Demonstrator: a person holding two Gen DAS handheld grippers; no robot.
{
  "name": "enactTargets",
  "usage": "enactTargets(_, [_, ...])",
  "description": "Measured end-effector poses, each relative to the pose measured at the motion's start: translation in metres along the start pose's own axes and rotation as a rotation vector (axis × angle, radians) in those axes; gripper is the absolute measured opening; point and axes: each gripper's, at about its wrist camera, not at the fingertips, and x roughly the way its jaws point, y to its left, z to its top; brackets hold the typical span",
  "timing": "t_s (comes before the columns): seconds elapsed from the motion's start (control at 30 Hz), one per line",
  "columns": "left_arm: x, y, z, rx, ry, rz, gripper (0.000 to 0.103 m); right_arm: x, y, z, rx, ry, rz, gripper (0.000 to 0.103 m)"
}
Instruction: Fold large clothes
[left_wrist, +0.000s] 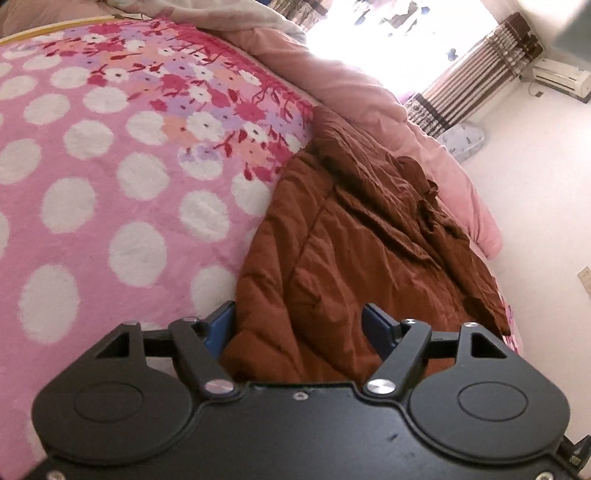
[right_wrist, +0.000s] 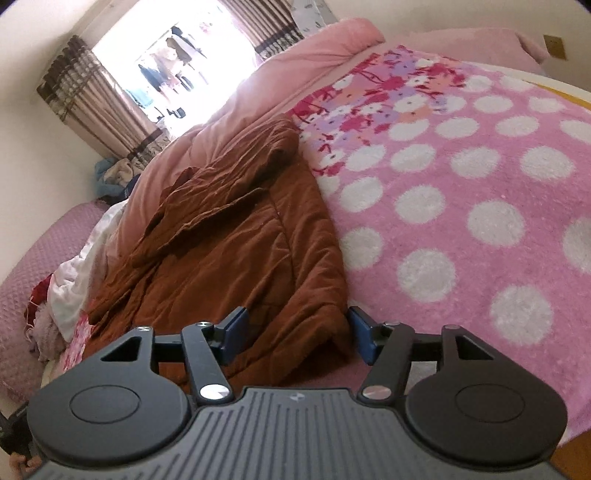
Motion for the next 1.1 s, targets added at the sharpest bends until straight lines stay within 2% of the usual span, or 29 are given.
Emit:
enactTargets(0.1, [0.007, -0.007, 0.004, 0.023, 0.013, 0.014, 0.077, 0.004, 0.002, 0.002, 0.02, 0.001, 0.005, 0.075])
enactTargets(0.2, [0.006, -0.013, -0.002, 0.077, 0.021, 0.03, 0.072, 0.001, 0.003, -0.002, 0.023, -0.006, -0.007, 0.074])
enactTargets(0.3, [0.005, -0.011, -0.004, 0.064, 0.023, 0.017, 0.07, -0.003, 0.005, -0.008, 0.014, -0.01, -0.015, 0.07])
enactTargets(0.33, [0.005, -0.01, -0.003, 0.052, 0.021, 0.018, 0.068, -0.004, 0.005, -0.008, 0.019, -0.01, -0.017, 0.067])
enactTargets(0.37, [0.006, -0.011, -0.002, 0.04, 0.019, 0.025, 0.064, -0.003, 0.006, -0.008, 0.021, -0.009, -0.023, 0.059])
enactTargets(0.4, [0.007, -0.012, -0.001, 0.034, 0.017, 0.037, 0.052, -0.002, 0.007, -0.008, 0.021, -0.008, -0.03, 0.05])
enactTargets(0.43, [0.009, -0.012, 0.0, 0.029, 0.018, 0.062, 0.042, 0.0, 0.008, -0.008, 0.023, -0.004, -0.039, 0.034])
enactTargets(0.47, [0.01, -0.013, 0.0, 0.029, 0.017, 0.084, 0.038, 0.003, 0.01, -0.008, 0.017, 0.003, -0.042, 0.027])
enactTargets(0.5, [0.01, -0.014, 0.001, 0.03, 0.015, 0.09, 0.037, 0.004, 0.013, -0.009, 0.004, 0.001, -0.048, 0.026])
enactTargets(0.57, [0.009, -0.013, 0.001, 0.018, 0.019, 0.097, 0.029, 0.004, 0.018, -0.01, -0.027, -0.006, -0.064, 0.018])
enactTargets(0.63, [0.007, -0.012, 0.002, 0.0, 0.022, 0.08, 0.023, 0.002, 0.017, -0.008, -0.015, -0.012, -0.048, 0.017])
enactTargets(0.73, [0.001, -0.012, 0.005, -0.03, -0.003, 0.044, 0.022, -0.002, 0.011, -0.004, 0.035, -0.023, -0.011, 0.014])
enactTargets(0.87, [-0.007, -0.025, 0.012, 0.0, -0.057, 0.005, 0.021, -0.008, 0.015, 0.003, 0.061, -0.07, 0.043, 0.013])
enactTargets(1.0, [-0.008, -0.038, 0.033, 0.005, -0.076, -0.059, 0.019, -0.007, 0.027, 0.019, 0.068, -0.1, 0.092, 0.012])
enactTargets(1.1, [0.0, -0.052, 0.057, 0.024, -0.086, -0.08, 0.017, -0.001, 0.036, 0.038, 0.077, -0.127, 0.115, 0.011])
